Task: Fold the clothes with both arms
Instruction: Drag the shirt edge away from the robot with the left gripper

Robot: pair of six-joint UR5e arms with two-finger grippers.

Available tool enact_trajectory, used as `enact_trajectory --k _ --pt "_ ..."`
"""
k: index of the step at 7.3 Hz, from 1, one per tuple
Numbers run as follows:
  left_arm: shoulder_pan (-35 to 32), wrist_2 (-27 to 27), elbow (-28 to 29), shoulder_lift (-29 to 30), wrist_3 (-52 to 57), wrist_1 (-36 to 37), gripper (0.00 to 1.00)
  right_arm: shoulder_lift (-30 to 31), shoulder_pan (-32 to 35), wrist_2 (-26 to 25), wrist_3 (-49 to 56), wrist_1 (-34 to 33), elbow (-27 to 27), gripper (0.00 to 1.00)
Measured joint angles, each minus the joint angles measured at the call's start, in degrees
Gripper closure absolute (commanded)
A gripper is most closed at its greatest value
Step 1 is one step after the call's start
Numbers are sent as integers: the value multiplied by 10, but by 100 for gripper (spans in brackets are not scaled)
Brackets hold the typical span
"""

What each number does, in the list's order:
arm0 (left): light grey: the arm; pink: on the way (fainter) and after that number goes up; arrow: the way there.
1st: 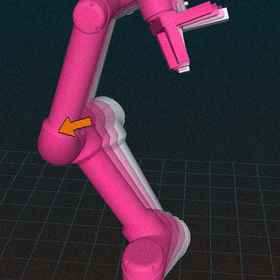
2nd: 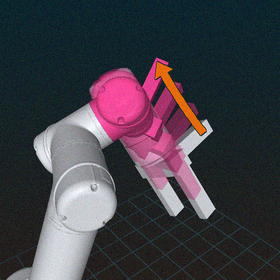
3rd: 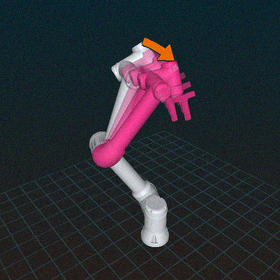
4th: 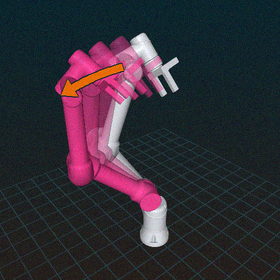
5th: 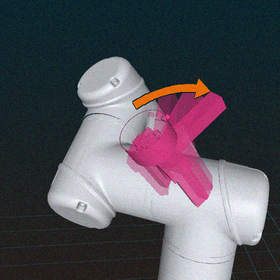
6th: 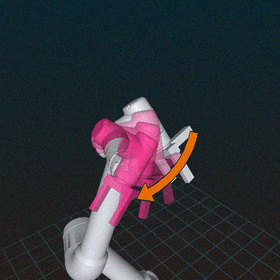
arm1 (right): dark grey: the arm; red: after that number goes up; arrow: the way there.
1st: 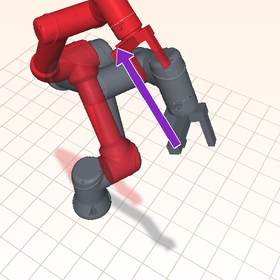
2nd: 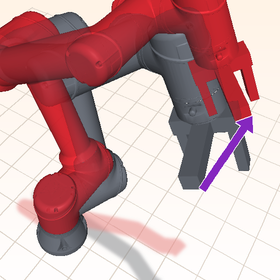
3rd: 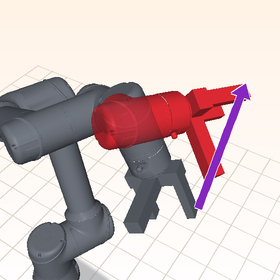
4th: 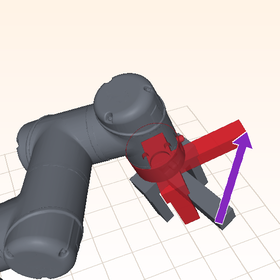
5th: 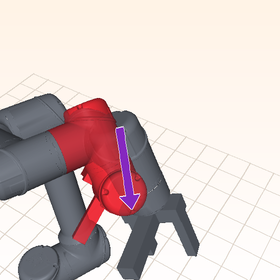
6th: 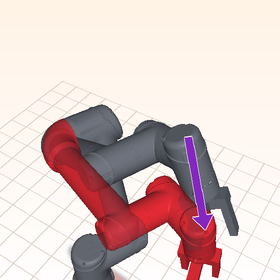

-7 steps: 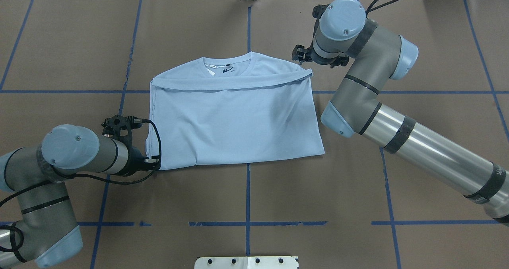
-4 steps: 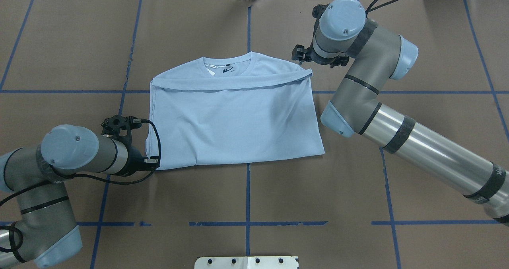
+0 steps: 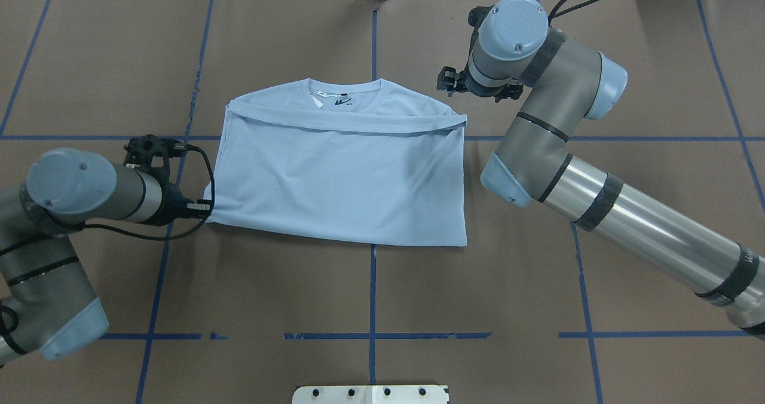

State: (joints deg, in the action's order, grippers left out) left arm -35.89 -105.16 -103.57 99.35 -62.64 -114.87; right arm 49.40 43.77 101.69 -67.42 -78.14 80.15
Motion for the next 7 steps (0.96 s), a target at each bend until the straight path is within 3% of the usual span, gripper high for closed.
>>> enact_trajectory --k 3,6,7 --pt "-134 0 180 97 171 -10 100 -2 -1 0 -1 0 0 0" --pt "-196 41 454 262 236 -111 96 0 -3 -1 -4 0 13 0" --pt "-201 53 502 293 244 -134 1 1 -6 -1 -11 0 19 0"
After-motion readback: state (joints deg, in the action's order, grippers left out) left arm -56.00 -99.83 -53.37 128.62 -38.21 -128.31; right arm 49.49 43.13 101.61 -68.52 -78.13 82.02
